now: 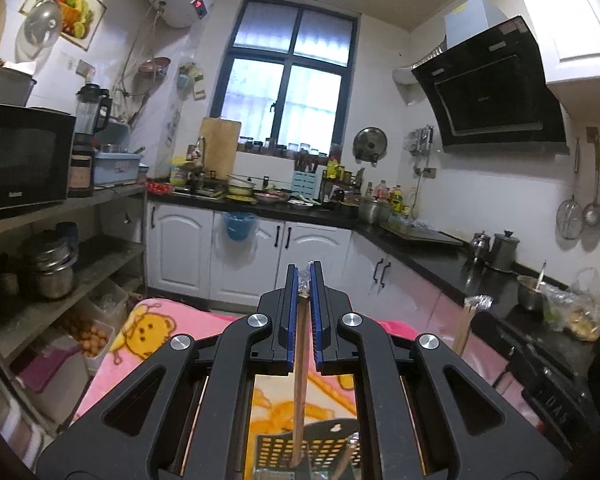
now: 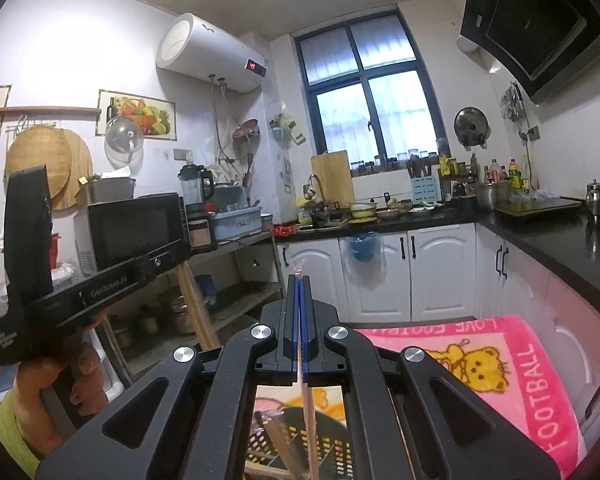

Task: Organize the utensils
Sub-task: 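Lift both held chopsticks and carry them above the green caddy, then open the left gripper into the caddy while the right gripper releases its chopstick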

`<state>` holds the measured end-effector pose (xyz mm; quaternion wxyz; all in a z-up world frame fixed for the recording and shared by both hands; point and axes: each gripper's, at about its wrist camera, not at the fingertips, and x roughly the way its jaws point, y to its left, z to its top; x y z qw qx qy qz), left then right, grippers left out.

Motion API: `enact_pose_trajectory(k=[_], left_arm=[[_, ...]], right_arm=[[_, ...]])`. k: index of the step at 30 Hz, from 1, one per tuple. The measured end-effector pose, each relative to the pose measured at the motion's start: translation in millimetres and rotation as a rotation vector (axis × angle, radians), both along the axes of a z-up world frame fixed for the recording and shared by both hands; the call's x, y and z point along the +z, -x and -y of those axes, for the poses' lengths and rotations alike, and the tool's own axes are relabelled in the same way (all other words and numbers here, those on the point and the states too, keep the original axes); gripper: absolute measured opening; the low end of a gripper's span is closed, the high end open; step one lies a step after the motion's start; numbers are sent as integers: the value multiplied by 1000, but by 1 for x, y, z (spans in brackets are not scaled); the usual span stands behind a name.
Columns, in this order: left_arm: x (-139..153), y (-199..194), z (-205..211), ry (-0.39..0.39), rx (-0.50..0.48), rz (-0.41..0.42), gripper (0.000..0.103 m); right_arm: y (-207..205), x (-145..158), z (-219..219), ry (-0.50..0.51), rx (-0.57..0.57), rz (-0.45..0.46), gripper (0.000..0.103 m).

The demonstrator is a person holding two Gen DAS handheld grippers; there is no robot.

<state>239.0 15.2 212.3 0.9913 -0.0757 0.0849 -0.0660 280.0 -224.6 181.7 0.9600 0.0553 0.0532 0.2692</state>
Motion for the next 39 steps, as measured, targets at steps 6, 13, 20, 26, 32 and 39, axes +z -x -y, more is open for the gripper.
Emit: enact_pose_trajectory(k=[6,13,20,26,32,39], left_arm=[[-25,-13,0,11,-7,-42,3],[-54,-21,-1,25,-19,-86,3],[-78,-23,4,14,-46,-130,3],[-89,-21,5,19,-60,-160,3],[-92,-13,4,25,-58,-172,9],[-95,-6,-3,43,-50,-194,24]], right_arm=[[-12,-23,-2,3,-35,-1,1],[-24,-48,1,-20,-46,-54,1],[-21,-72,15,-19,-65,-125,2],[-9,-87,28,-27,-71,-178,2],[4,-93,36,-14,-70,-212,20],[19,-97,46,-4,-85,-240,27]])
